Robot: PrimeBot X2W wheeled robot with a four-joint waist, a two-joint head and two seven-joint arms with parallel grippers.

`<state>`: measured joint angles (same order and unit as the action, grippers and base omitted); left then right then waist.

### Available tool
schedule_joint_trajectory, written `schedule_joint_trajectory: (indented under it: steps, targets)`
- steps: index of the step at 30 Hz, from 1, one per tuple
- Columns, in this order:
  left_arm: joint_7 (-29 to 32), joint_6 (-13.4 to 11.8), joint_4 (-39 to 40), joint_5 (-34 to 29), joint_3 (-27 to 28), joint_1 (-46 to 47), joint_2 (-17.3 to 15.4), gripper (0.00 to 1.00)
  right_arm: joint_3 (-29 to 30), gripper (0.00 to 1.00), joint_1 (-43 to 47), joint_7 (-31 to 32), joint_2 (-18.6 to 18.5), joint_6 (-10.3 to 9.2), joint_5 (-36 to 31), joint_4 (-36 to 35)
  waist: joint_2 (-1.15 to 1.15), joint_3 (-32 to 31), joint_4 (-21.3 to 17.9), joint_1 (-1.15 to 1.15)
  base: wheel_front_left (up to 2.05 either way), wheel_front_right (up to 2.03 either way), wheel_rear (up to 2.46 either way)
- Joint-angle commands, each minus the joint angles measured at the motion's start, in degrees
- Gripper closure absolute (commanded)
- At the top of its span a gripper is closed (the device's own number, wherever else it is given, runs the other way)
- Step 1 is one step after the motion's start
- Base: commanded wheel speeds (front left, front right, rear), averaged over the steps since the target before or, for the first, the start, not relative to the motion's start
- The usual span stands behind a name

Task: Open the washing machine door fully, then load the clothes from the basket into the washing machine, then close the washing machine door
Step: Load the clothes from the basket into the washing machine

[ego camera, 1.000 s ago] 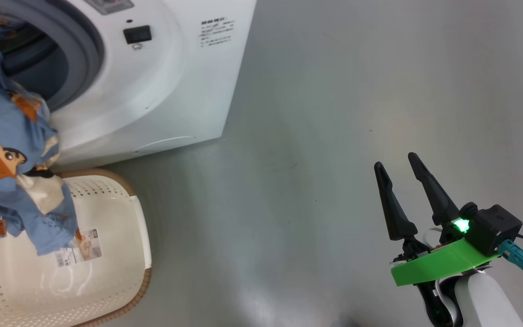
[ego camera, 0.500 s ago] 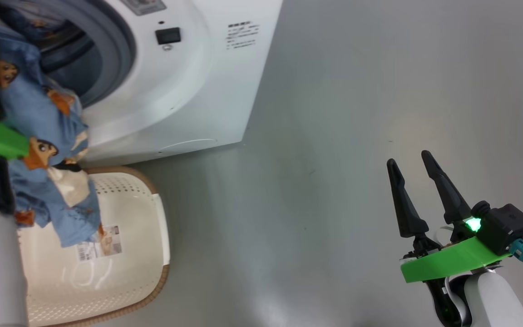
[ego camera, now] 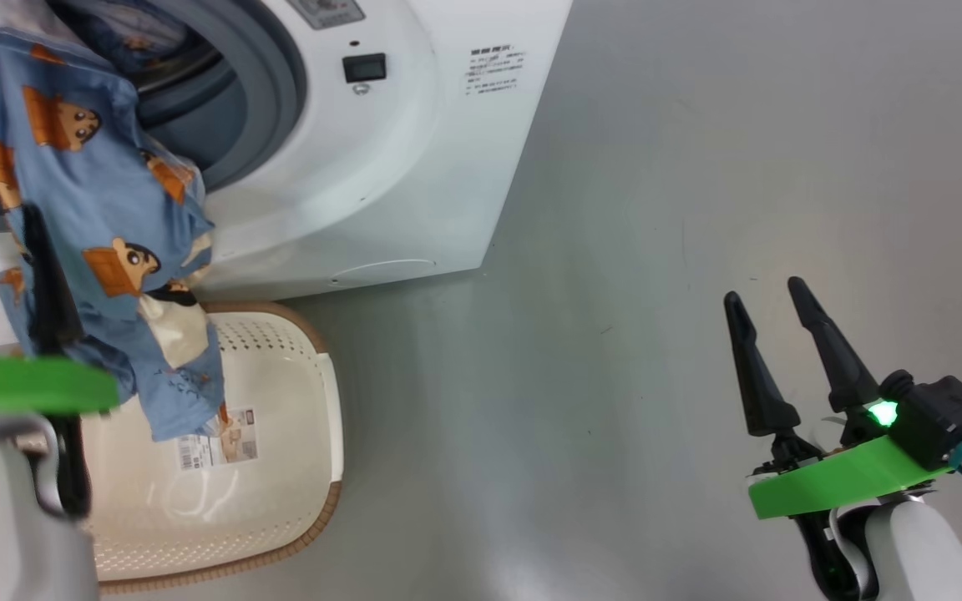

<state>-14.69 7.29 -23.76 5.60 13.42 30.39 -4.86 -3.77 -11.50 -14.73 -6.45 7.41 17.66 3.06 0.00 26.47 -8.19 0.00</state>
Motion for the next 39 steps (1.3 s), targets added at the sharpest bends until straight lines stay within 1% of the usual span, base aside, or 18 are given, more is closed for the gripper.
schedule_joint_trajectory:
  steps: [1,13,17,22,28,34,39]
  targets:
    - [-0.30,0.14,1.99,-0.56,1.38,-2.07,-1.66,0.00,-0.94,0.00,1.85,-0.27,-0.65,0.08,-0.55,-1.36,0.00,-0.21,0.18,0.00,0.00,0.00,0.00]
    - [-0.30,0.18,13.88,-0.69,2.46,-18.09,0.89,0.00,-1.08,0.00,2.47,-0.27,-1.63,0.08,-0.40,-1.27,0.00,-1.11,0.34,0.00,0.00,0.00,0.00]
    - [-0.30,0.13,15.46,-0.07,2.79,-20.44,1.51,0.00,-1.26,0.00,2.48,-0.27,-1.76,0.08,-0.39,-1.25,0.00,-1.22,0.47,0.00,0.00,0.00,0.00]
    - [-0.30,0.09,15.31,0.29,2.69,-21.02,1.81,0.00,-1.58,0.00,2.34,-0.27,-1.76,0.08,-0.34,-1.23,0.00,-1.23,0.33,0.00,0.00,0.00,0.00]
    - [-0.30,0.01,10.13,1.70,1.28,-21.34,1.95,0.00,-2.02,0.00,2.21,-0.27,-1.81,0.08,-0.19,-1.11,0.00,-1.13,-0.07,0.00,0.00,0.00,0.00]
    - [-0.30,0.05,0.15,3.72,-2.17,-19.67,1.97,0.00,-1.83,0.00,2.15,-0.27,-1.86,0.08,-0.20,-1.26,0.00,-0.45,0.06,0.00,0.00,0.00,0.00]
    - [-0.30,0.09,-7.99,3.46,-2.79,-14.70,1.42,0.00,-1.69,0.00,1.58,-0.27,-1.69,0.08,-0.38,-1.50,0.00,0.79,0.41,0.00,0.00,0.00,0.00]
